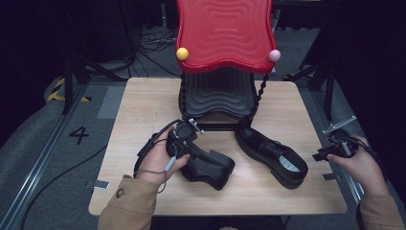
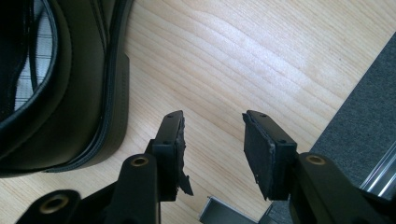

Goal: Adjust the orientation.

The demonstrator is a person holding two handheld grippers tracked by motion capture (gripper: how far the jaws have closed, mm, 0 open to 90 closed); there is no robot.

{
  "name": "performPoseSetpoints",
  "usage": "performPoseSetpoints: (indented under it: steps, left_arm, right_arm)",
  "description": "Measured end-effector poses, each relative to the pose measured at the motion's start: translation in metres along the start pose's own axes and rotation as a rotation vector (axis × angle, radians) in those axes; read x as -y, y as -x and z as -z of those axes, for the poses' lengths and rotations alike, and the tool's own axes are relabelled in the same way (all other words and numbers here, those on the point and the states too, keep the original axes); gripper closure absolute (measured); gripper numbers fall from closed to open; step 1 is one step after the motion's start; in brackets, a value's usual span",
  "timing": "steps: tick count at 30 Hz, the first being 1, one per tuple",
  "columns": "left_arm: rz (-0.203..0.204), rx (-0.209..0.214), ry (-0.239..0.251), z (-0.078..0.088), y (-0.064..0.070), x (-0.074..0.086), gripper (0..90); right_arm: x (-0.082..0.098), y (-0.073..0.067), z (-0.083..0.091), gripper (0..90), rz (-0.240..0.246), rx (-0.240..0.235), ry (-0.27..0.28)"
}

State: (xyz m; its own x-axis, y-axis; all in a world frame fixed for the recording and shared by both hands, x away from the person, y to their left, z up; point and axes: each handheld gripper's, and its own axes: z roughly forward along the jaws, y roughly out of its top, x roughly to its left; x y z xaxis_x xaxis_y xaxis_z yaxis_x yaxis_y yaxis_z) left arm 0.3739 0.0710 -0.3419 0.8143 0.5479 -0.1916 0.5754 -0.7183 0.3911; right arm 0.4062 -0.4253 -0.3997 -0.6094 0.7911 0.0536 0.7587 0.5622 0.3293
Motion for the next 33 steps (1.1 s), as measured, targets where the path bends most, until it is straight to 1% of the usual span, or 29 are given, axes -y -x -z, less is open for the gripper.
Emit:
performPoseSetpoints:
  steps: [2,6,8,10,11,15,16,19,21,26,31,33]
  left_arm:
    - [-0.021,-0.004,-0.016,-0.006,0.002,-0.006,90.0]
    - [-0.055,0.019,-0.022,-0.017,0.007,-0.018,90.0]
    - [-0.066,0.030,-0.010,-0.020,0.009,-0.023,90.0]
    - [-0.066,0.035,-0.002,-0.020,0.010,-0.024,90.0]
    - [-0.072,0.041,0.002,-0.023,0.011,-0.027,90.0]
    - [-0.083,0.020,-0.018,-0.033,0.012,-0.035,90.0]
    - [-0.078,0.018,-0.015,-0.037,0.011,-0.037,90.0]
    - [-0.092,0.025,-0.020,-0.044,0.016,-0.041,90.0]
    - [-0.101,0.022,-0.026,-0.049,0.018,-0.044,90.0]
    - [-0.089,0.025,-0.019,-0.062,0.015,-0.053,90.0]
    - [-0.089,0.017,-0.031,-0.066,0.015,-0.055,90.0]
    - [-0.096,0.000,-0.038,-0.066,0.017,-0.056,90.0]
  right_arm:
    - [0.001,0.000,-0.001,58.8,-0.003,0.000,-0.004]
    - [0.000,0.000,-0.002,58.8,0.000,-0.004,-0.006]
    - [0.000,-0.001,-0.002,58.8,0.002,-0.005,-0.008]
    - [0.000,-0.001,-0.003,58.8,0.002,-0.006,-0.006]
    - [0.000,0.000,-0.003,58.8,0.003,-0.009,-0.008]
    - [0.002,0.002,-0.003,58.7,-0.007,-0.011,-0.005]
    - [0.002,0.002,-0.004,58.7,-0.005,-0.012,-0.007]
    - [0.001,0.002,-0.007,58.5,-0.003,-0.015,-0.017]
    - [0.000,0.001,-0.008,58.4,-0.004,-0.017,-0.020]
    - [0.000,0.001,-0.008,58.2,-0.002,-0.017,-0.017]
    - [0.001,0.002,-0.008,58.2,-0.005,-0.019,-0.015]
    - [0.001,0.003,-0.009,58.2,-0.004,-0.022,-0.021]
